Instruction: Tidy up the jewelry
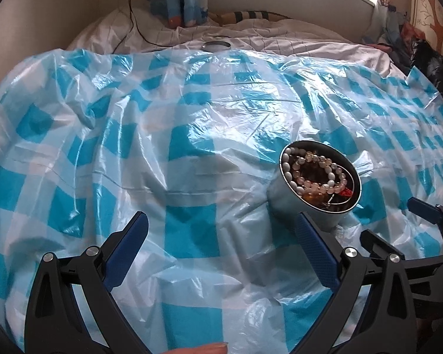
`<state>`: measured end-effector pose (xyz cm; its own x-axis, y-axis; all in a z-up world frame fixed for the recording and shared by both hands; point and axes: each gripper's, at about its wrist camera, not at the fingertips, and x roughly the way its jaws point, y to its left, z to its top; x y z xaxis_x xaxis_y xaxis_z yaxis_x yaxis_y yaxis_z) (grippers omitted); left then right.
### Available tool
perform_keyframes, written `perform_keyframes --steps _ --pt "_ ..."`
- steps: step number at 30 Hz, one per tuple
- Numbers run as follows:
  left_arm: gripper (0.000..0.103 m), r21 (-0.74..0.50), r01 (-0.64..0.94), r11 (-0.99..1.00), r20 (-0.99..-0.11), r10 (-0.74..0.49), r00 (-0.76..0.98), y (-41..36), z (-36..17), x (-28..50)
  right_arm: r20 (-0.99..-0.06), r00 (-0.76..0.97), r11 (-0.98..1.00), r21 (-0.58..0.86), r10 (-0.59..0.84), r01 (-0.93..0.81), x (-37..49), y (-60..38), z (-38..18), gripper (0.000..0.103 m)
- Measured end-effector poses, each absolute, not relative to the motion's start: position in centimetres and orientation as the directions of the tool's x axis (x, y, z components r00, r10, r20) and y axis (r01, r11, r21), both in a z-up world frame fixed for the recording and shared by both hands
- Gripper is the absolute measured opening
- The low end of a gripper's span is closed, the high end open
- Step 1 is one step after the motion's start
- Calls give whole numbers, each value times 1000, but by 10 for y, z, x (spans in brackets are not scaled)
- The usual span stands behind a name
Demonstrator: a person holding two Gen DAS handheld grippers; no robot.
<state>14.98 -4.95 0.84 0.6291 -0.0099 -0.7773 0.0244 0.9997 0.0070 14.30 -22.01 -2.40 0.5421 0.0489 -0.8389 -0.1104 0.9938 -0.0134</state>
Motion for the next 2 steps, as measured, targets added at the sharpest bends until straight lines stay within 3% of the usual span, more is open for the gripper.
perform_keyframes --steps 2 --pt "95 14 32 999 -779 -10 628 -51 8 149 -840 541 994 -13 49 -110 143 -220 -24 96"
